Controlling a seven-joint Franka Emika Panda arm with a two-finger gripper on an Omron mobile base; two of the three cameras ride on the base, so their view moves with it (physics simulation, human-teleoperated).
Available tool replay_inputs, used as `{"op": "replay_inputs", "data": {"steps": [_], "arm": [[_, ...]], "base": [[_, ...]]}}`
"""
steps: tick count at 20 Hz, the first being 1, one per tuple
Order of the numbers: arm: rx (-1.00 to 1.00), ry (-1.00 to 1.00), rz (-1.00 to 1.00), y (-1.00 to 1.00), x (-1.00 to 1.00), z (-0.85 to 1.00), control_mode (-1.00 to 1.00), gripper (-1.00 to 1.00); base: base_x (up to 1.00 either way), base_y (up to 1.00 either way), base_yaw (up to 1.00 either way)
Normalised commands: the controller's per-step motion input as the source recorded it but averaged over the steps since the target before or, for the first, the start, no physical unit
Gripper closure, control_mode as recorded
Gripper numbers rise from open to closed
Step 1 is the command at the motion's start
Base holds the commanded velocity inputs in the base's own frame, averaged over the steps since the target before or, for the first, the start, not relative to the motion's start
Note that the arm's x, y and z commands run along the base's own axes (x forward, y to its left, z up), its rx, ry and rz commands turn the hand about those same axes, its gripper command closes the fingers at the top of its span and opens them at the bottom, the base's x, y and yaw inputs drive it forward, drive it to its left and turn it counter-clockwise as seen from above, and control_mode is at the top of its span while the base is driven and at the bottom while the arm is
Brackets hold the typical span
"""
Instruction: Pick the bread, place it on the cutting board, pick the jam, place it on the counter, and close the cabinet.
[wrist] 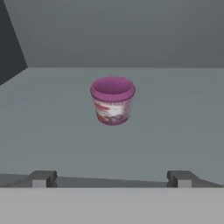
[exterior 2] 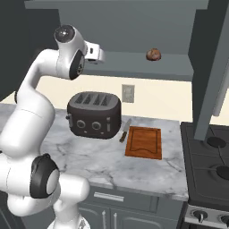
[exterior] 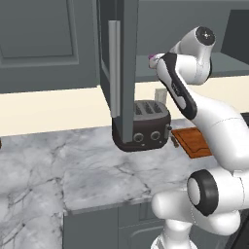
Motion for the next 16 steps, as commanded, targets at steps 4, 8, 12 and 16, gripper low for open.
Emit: {"op": "replay_inputs", "data": {"steps": [4, 8, 12, 16], "arm": [[0.00, 0.00, 0.00, 0.00, 0.24, -0.05, -1.00, -1.00], [0.00, 0.00, 0.00, 0.00, 0.27, -0.01, -1.00, -1.00], [0.00, 0.00, 0.00, 0.00, 0.29, 0.00, -1.00, -1.00], [0.00, 0.00, 0.00, 0.00, 0.32, -0.01, -1.00, -1.00]], "base": [[0.00, 0.00, 0.00], [0.00, 0.00, 0.00], [0.00, 0.00, 0.00], [0.00, 0.00, 0.00]]}}
